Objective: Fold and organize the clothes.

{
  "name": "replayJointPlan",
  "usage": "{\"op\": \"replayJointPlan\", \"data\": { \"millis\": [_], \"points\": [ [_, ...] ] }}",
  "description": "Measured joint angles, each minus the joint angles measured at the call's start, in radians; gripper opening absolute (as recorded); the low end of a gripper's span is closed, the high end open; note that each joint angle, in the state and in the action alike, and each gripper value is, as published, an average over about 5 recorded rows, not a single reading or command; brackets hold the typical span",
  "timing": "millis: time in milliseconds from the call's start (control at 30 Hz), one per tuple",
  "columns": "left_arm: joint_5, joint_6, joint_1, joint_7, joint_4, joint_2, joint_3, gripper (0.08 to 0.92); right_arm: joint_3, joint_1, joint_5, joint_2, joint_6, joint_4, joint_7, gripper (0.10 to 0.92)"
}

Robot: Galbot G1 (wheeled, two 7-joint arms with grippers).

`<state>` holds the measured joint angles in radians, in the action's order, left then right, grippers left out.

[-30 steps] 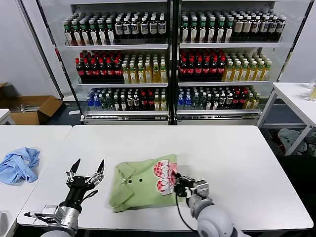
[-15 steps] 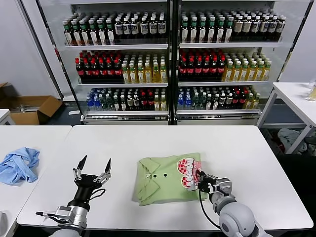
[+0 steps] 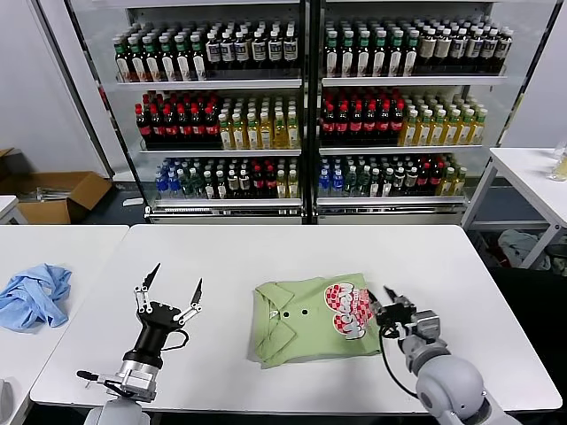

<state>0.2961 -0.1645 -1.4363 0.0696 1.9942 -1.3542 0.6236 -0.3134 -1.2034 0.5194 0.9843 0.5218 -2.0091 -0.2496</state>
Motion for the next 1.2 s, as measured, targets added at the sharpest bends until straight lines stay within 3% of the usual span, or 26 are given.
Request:
{"op": "replayJointPlan", "data": {
  "millis": [333,433,1200],
  "points": [
    [0.086,-0.060,0.046,-0.023,-0.052,0.011,0.010,0.822,-0.102,0.023,-0.091,-0.018,-0.060,0.009,0.043,0.758],
    [0.093,-0.064,0.062,-0.022,-0.069,0.006,0.004,0.823,-0.124,0.027,-0.119,-0.021,-0.091,0.024,0.054,0.809],
    [-0.189,0.011,0.137,0.097,-0.111,-0.006,-0.008,0.823,-0.145,0.028,-0.247,-0.031,-0.271,0.116,0.107,0.823]
  ]
}}
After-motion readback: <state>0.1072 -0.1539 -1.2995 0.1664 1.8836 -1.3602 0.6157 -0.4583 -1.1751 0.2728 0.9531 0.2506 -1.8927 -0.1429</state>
